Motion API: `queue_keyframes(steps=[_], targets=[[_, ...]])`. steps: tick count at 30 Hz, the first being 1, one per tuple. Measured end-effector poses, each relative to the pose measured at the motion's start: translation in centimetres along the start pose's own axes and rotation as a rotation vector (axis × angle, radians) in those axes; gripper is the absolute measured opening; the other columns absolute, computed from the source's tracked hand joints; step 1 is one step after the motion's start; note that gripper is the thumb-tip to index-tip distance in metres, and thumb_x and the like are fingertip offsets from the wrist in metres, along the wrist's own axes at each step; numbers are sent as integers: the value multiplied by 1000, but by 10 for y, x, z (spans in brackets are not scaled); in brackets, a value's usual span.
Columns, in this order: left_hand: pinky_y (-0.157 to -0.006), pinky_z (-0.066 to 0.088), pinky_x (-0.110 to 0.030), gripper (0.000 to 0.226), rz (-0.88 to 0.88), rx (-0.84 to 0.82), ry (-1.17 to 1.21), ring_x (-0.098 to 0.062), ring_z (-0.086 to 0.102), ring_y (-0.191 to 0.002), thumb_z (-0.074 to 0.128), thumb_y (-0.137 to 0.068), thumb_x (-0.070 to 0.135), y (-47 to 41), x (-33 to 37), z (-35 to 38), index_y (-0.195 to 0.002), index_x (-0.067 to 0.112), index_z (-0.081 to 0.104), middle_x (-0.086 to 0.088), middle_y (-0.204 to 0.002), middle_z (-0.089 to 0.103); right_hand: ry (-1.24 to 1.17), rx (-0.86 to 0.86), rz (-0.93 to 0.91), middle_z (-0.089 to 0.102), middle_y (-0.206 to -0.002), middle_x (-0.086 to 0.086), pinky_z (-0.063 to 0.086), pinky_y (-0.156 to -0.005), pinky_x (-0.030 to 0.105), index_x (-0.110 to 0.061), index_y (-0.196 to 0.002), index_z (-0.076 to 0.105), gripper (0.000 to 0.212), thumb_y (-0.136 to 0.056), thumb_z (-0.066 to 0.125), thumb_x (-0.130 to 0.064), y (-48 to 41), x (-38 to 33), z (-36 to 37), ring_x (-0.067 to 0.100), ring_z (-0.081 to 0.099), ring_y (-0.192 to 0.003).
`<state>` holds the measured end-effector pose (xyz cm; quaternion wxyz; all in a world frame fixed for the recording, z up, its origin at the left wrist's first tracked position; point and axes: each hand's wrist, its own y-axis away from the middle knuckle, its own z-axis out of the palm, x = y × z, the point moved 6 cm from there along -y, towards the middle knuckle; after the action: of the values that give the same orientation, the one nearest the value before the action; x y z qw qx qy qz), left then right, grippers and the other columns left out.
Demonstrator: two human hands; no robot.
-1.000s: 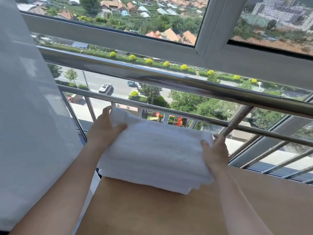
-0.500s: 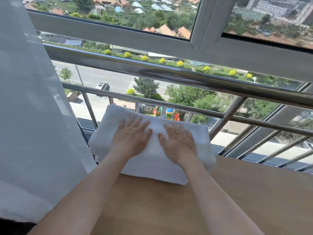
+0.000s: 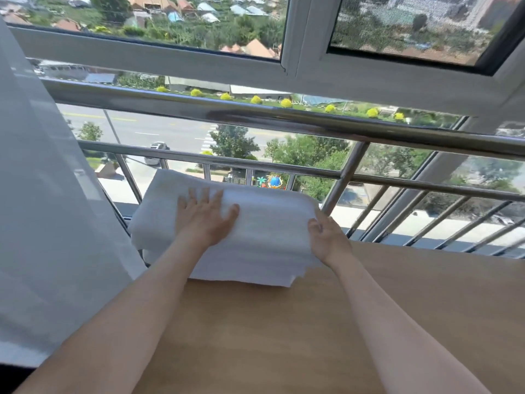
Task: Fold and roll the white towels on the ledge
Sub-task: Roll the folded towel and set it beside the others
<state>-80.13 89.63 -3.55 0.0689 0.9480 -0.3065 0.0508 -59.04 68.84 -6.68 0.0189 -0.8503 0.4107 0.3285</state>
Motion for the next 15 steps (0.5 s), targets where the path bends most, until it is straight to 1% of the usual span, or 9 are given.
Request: queue_keyframes(steps=[2, 4, 7, 8, 10, 11, 13, 14, 15], targets=[[-122, 0, -52, 76, 51, 6, -8, -32, 2, -154, 15, -93, 73, 11, 26, 6, -158, 32, 18, -1, -168, 12, -6, 9, 37, 27, -161, 10, 21, -117, 38, -23, -154, 32, 57, -104, 26, -49, 12, 12, -6, 23, 21, -149], [-122, -4, -53, 76, 110, 7, -9, -32, -2, -154, 16, -93, 73, 24, 56, 14, -158, 34, 15, 0, -169, 9, 12, 25, 98, 25, -162, 9, 24, -116, 38, -16, -153, 31, 60, -103, 32, -48, 26, 31, -15, 25, 24, -148], [-122, -8, -53, 74, 234, -9, -11, -29, -8, -155, 16, -94, 72, 49, 107, 25, -158, 35, 11, 3, -169, 3, 85, 26, 119, 34, -156, 12, 34, -110, 39, -12, -151, 29, 58, -101, 41, -39, 50, 60, -35, 31, 37, -140], [-122, -9, -52, 73, 281, -22, -17, -28, -9, -155, 16, -95, 71, 59, 126, 31, -159, 35, 11, 3, -169, 2, 93, 23, 119, 36, -155, 12, 35, -108, 39, -12, -151, 29, 57, -101, 42, -37, 60, 72, -42, 31, 39, -139], [-123, -7, -49, 71, 342, -52, 2, -24, -6, -155, 18, -97, 69, 82, 162, 41, -159, 34, 13, 3, -169, 3, 96, 19, 120, 31, -159, 9, 33, -110, 38, -15, -153, 26, 58, -101, 42, -36, 86, 97, -56, 30, 38, -140], [-124, -4, -47, 70, 347, -58, 27, -24, -1, -155, 21, -97, 68, 94, 180, 45, -159, 34, 15, 2, -169, 8, 102, 19, 117, 28, -161, 8, 31, -111, 38, -16, -153, 26, 58, -101, 43, -35, 99, 112, -64, 30, 36, -142], [-123, 14, -45, 70, 314, -55, 99, -26, 19, -152, 26, -96, 69, 121, 213, 49, -157, 35, 22, -3, -164, 29, 106, 13, 112, 21, -163, 8, 28, -113, 35, -17, -153, 28, 57, -101, 47, -33, 125, 146, -80, 27, 31, -145], [-118, 24, -46, 69, 294, -53, 122, -29, 31, -147, 26, -95, 70, 139, 236, 53, -156, 37, 26, -5, -158, 40, 101, 13, 116, 19, -163, 7, 27, -114, 34, -16, -153, 28, 57, -101, 49, -31, 143, 169, -91, 25, 30, -146], [-114, 30, -47, 69, 278, -64, 131, -31, 39, -142, 25, -94, 72, 149, 250, 56, -154, 37, 29, -7, -152, 48, 97, 7, 116, 17, -164, 7, 26, -115, 34, -16, -153, 27, 58, -102, 49, -30, 153, 183, -97, 24, 30, -146]])
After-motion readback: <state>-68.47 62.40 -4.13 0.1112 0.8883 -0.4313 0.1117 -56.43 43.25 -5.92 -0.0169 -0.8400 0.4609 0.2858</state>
